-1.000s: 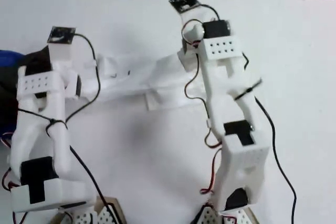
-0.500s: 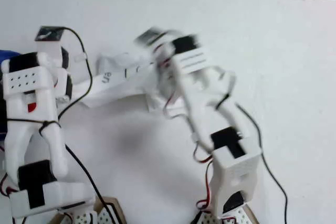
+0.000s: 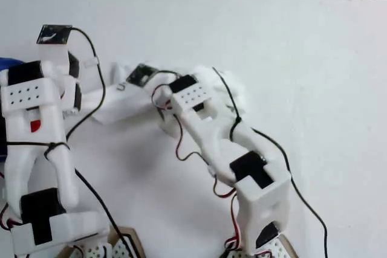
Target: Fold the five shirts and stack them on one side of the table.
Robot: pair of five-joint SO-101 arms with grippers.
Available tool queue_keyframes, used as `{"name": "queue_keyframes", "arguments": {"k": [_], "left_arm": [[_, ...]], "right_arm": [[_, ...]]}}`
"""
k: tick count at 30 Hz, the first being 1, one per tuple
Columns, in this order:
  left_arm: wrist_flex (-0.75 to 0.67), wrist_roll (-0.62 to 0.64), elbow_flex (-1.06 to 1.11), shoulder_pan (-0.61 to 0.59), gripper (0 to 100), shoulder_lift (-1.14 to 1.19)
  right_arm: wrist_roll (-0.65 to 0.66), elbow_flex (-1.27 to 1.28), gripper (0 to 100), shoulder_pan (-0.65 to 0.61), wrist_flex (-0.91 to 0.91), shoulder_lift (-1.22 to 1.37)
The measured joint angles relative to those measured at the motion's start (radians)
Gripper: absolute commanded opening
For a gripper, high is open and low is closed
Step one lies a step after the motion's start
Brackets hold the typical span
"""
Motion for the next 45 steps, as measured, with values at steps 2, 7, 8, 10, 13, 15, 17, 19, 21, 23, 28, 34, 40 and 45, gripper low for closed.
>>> {"name": "queue_keyframes", "arguments": {"k": [2, 7, 8, 10, 13, 15, 17, 19, 21, 23, 28, 34, 40, 45], "left_arm": [[0.000, 0.000, 0.000, 0.000, 2, 0.000], [-0.002, 0.000, 0.000, -0.002, 2, 0.000], [-0.005, 0.000, 0.000, -0.003, 2, 0.000], [-0.025, 0.000, 0.015, -0.003, 2, 0.000], [-0.061, 0.000, 0.060, -0.003, 2, 0.000], [-0.086, 0.000, 0.089, -0.003, 2, 0.000], [-0.106, 0.000, 0.106, -0.003, 2, 0.000], [-0.115, 0.000, 0.110, -0.003, 2, 0.000], [-0.117, 0.000, 0.110, -0.003, 2, 0.000], [-0.120, 0.000, 0.110, -0.003, 2, -0.006], [-0.097, 0.000, 0.110, -0.003, 2, -0.008], [0.054, 0.002, 0.048, -0.003, 2, -0.009], [0.135, 0.002, 0.035, -0.003, 2, -0.009], [0.138, 0.002, 0.035, -0.003, 2, -0.009]], "right_arm": [[0.002, 0.000, 29.3, 0.026, -0.051, 0.035], [0.002, -0.002, 2.9, 0.075, -0.078, 0.063], [0.002, -0.003, 0.8, 0.089, -0.078, 0.061], [-0.002, 0.000, 3.9, 0.101, -0.075, 0.060], [-0.041, 0.000, 2.1, 0.124, -0.071, 0.031], [-0.051, 0.000, 1.8, 0.127, -0.071, -0.002], [-0.054, 0.006, 1.8, 0.127, -0.071, -0.043], [-0.057, 0.006, 1.8, 0.126, -0.071, -0.074], [-0.057, 0.006, 1.8, 0.126, -0.069, -0.097], [-0.057, 0.006, 1.8, 0.126, -0.061, -0.121], [-0.057, 0.008, 1.8, 0.126, 0.029, -0.213], [-0.014, 0.008, 1.8, 0.118, 0.167, -0.402], [0.115, 0.117, 1.8, 0.038, 0.319, -0.549], [0.226, 0.327, 1.8, 0.023, 0.285, -0.566]]}}
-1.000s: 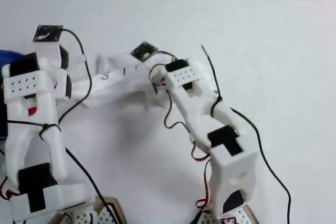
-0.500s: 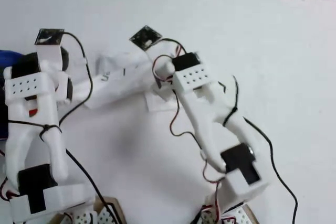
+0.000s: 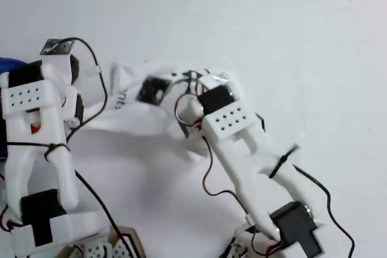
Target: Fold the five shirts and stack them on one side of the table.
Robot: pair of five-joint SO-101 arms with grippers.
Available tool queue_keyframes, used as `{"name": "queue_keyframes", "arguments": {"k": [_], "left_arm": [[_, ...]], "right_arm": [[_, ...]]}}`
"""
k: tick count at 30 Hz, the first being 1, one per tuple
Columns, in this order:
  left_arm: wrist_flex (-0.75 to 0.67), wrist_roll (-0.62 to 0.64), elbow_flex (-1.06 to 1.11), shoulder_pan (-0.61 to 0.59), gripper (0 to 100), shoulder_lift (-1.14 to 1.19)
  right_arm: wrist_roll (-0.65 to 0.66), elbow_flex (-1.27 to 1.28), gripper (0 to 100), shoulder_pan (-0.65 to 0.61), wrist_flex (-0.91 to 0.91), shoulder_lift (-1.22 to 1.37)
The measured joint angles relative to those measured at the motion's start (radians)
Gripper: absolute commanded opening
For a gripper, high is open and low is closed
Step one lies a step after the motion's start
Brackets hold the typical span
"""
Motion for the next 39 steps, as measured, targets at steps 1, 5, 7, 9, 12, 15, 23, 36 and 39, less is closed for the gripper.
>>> {"name": "queue_keyframes", "arguments": {"k": [1, 5, 7, 9, 12, 15, 23, 36, 39], "left_arm": [[0.000, 0.000, 0.000, 0.000, 2, 0.000], [-0.017, 0.000, 0.000, 0.000, 2, 0.000], [-0.018, 0.000, 0.000, 0.000, 2, 0.000], [-0.018, 0.000, 0.000, 0.000, 2, 0.000], [-0.018, 0.000, 0.000, 0.000, 2, 0.000], [-0.018, 0.000, 0.000, 0.000, 2, 0.000], [-0.064, 0.000, 0.000, 0.000, 2, 0.000], [-0.130, 0.000, 0.049, 0.000, 2, 0.000], [-0.130, 0.000, 0.049, 0.000, 2, 0.000]], "right_arm": [[0.008, 0.040, 1.9, 0.002, -0.028, 0.000], [0.017, 0.109, 12.5, 0.002, -0.100, 0.014], [0.017, 0.114, 22.4, 0.002, -0.106, 0.025], [0.017, 0.114, 31.3, 0.002, -0.110, 0.025], [0.015, 0.114, 38.0, 0.002, -0.114, 0.029], [-0.043, 0.107, 34.9, 0.003, -0.114, 0.029], [0.015, 0.133, 24.8, 0.005, -0.078, 0.035], [0.061, 0.222, 25.2, 0.003, -0.227, 0.157], [0.032, 0.212, 26.5, 0.003, -0.255, 0.249]]}}
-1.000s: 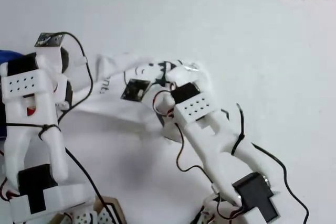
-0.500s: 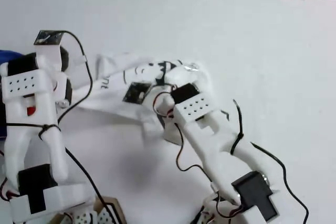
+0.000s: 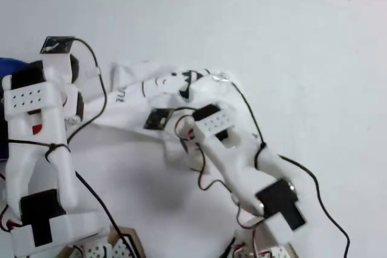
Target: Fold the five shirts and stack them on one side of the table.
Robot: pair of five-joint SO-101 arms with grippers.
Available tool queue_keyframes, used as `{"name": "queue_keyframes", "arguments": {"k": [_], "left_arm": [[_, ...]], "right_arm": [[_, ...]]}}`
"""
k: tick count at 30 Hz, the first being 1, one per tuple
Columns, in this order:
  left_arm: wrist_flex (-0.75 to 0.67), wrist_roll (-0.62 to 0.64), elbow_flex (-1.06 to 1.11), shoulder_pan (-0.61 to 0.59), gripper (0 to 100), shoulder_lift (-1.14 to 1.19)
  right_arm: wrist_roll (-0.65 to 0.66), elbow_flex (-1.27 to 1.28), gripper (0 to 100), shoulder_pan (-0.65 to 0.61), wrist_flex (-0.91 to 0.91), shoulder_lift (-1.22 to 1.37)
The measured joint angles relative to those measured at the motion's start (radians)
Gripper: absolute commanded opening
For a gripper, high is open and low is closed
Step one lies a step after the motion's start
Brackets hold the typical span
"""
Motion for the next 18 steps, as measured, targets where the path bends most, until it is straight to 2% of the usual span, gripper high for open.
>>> {"name": "queue_keyframes", "arguments": {"k": [3, 9, 14, 18], "left_arm": [[-0.012, 0.000, 0.000, 0.000, 2, 0.000], [-0.034, -0.002, 0.000, 0.000, 2, 0.000], [-0.037, -0.002, 0.000, 0.000, 2, 0.000], [-0.037, -0.002, 0.000, 0.000, 2, 0.000]], "right_arm": [[-0.026, -0.041, 30.3, -0.014, 0.003, 0.054], [-0.037, -0.071, 30.5, -0.066, 0.021, 0.084], [-0.037, -0.081, 30.4, -0.061, -0.046, 0.087], [-0.037, -0.087, 30.4, -0.006, -0.114, 0.091]]}}
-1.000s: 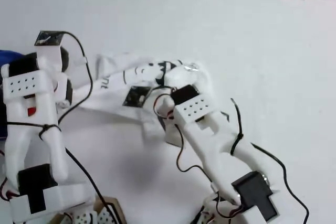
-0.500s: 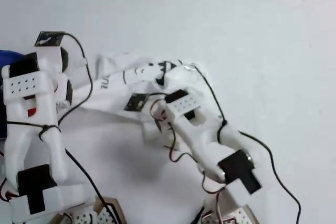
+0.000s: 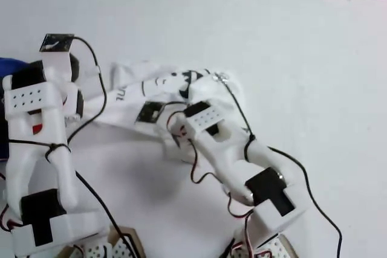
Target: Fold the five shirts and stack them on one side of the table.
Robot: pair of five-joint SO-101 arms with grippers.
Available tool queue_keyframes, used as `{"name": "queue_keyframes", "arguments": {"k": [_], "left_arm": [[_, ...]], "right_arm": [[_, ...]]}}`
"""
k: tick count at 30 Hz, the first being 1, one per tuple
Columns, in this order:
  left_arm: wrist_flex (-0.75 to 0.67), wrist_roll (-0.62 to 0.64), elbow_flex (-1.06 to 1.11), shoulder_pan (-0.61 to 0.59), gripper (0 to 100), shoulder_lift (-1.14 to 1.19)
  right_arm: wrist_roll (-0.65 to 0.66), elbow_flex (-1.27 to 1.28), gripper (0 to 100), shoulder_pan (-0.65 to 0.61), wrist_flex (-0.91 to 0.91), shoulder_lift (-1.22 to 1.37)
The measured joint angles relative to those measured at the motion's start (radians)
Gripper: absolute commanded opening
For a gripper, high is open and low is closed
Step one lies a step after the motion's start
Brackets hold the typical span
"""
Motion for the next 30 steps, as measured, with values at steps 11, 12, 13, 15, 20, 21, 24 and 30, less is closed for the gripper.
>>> {"name": "queue_keyframes", "arguments": {"k": [11, 12, 13, 15, 20, 21, 24, 30], "left_arm": [[0.000, 0.000, 0.000, 0.000, 2, 0.000], [0.000, 0.000, 0.000, 0.000, 2, 0.000], [0.000, 0.000, 0.000, 0.000, 2, 0.000], [0.000, 0.000, 0.000, 0.000, 2, 0.000], [0.000, 0.000, 0.000, 0.000, 2, 0.000], [0.000, 0.000, 0.000, 0.000, 2, 0.000], [0.000, 0.000, 0.000, 0.000, 2, 0.000], [0.000, 0.000, 0.000, -0.002, 2, 0.000]], "right_arm": [[-0.017, -0.092, 1.7, 0.044, -0.009, 0.084], [-0.040, -0.104, 4.5, 0.049, -0.011, 0.084], [-0.064, -0.114, 3.9, 0.049, -0.006, 0.084], [-0.095, -0.130, 1.7, 0.048, 0.015, 0.087], [-0.112, -0.135, 1.8, 0.043, 0.100, 0.031], [-0.112, -0.135, 1.8, 0.043, 0.118, 0.002], [-0.112, -0.135, 1.8, 0.044, 0.195, -0.101], [-0.034, -0.135, 1.9, 0.044, 0.359, -0.296]]}}
